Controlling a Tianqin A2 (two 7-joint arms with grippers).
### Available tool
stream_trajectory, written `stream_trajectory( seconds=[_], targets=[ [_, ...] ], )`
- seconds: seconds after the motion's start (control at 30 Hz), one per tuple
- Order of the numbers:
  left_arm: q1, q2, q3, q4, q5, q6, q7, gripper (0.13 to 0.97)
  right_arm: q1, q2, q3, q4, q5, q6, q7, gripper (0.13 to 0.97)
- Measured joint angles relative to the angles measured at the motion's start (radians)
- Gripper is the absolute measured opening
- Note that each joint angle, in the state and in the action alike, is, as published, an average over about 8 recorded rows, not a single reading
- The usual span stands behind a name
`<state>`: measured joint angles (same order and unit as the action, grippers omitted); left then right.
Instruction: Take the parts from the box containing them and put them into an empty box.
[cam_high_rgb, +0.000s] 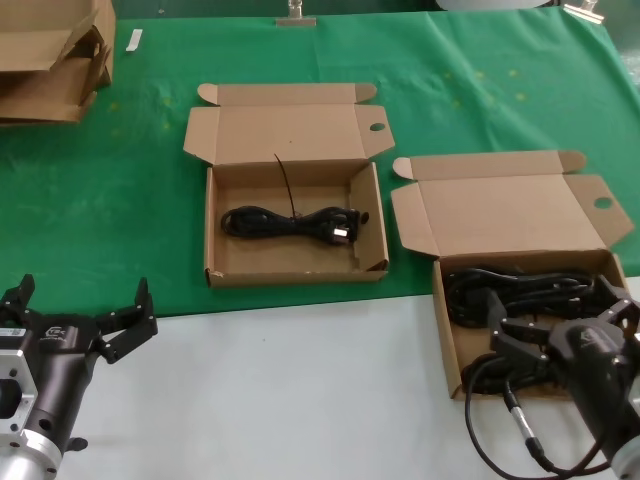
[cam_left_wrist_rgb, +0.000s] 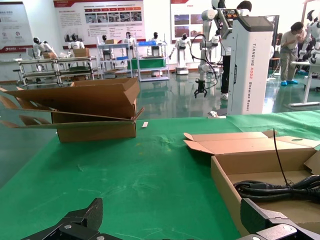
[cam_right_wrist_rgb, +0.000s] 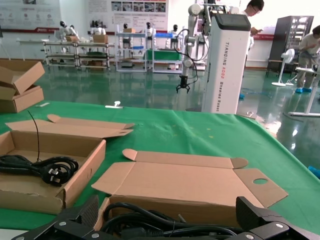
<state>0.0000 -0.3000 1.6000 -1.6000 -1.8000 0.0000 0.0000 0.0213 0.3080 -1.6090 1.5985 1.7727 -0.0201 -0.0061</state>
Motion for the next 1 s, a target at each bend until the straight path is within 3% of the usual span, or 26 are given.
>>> stream_trajectory(
  seconds=[1.0],
  targets=[
    [0.0, 0.0, 0.0, 0.0, 0.0, 0.0, 0.0, 0.966, 0.0, 0.0, 0.0, 0.0, 0.0, 0.0, 0.0, 0.966]
  ],
)
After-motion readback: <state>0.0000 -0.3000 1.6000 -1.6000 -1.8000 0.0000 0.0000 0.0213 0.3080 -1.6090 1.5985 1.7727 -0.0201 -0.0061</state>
